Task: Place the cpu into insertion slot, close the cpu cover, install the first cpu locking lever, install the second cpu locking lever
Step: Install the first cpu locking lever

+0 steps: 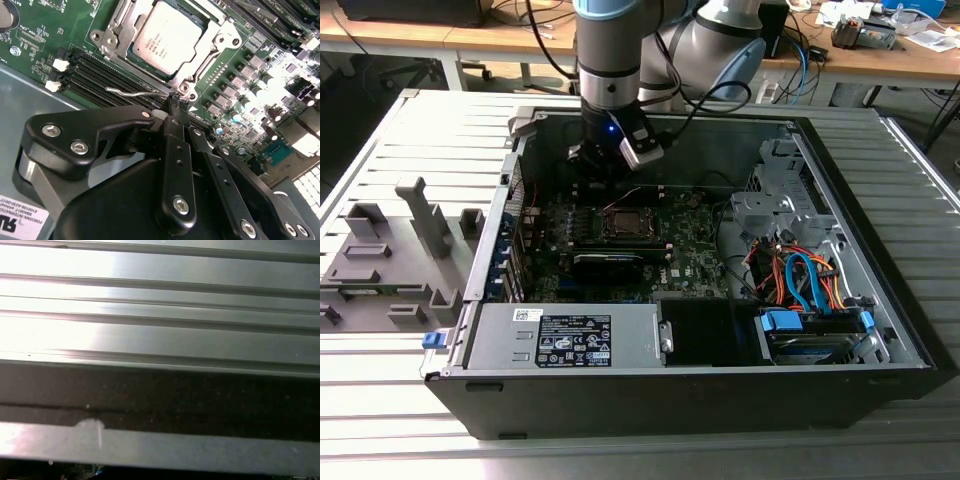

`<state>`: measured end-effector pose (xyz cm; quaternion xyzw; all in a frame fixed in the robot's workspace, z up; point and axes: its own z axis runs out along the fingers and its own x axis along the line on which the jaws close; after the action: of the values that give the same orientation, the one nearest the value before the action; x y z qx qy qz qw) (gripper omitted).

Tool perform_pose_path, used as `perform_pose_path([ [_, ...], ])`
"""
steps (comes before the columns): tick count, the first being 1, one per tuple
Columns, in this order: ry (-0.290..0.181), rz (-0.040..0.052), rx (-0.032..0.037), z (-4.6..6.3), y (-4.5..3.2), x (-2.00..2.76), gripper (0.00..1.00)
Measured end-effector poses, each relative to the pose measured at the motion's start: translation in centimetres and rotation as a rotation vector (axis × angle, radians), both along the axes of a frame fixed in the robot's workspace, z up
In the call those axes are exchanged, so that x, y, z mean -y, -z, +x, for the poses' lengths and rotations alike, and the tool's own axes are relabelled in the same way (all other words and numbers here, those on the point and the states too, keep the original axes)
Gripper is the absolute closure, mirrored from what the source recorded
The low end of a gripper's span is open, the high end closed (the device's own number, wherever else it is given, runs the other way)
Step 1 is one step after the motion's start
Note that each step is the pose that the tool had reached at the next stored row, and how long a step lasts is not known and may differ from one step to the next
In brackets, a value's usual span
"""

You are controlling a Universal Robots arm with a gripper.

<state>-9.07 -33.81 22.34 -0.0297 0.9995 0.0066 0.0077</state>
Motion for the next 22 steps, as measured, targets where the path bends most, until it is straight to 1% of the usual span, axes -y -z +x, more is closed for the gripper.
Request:
perform_pose_path([
  [3, 0.003, 0.0, 0.0, 0.1, 0.2, -0.15, 0.89],
  [6, 0.005, 0.0002, 0.0001, 0.1, 0.44, -0.58, 0.89],
  [13, 0.008, 0.0, 0.0, 0.1, 0.81, -0.59, 0.89],
  [14, 0.008, 0.0, -0.0001, 0.3, 0.84, -0.6, 0.89],
  [16, 0.008, 0.0, -0.0007, 0.9, 0.9, -0.59, 0.89],
  [18, 0.008, 0.0, -0.0016, 1.8, 0.94, -0.59, 0.89],
  [22, 0.008, 0.0, -0.0021, 2.6, 1.01, -0.59, 0.89],
])
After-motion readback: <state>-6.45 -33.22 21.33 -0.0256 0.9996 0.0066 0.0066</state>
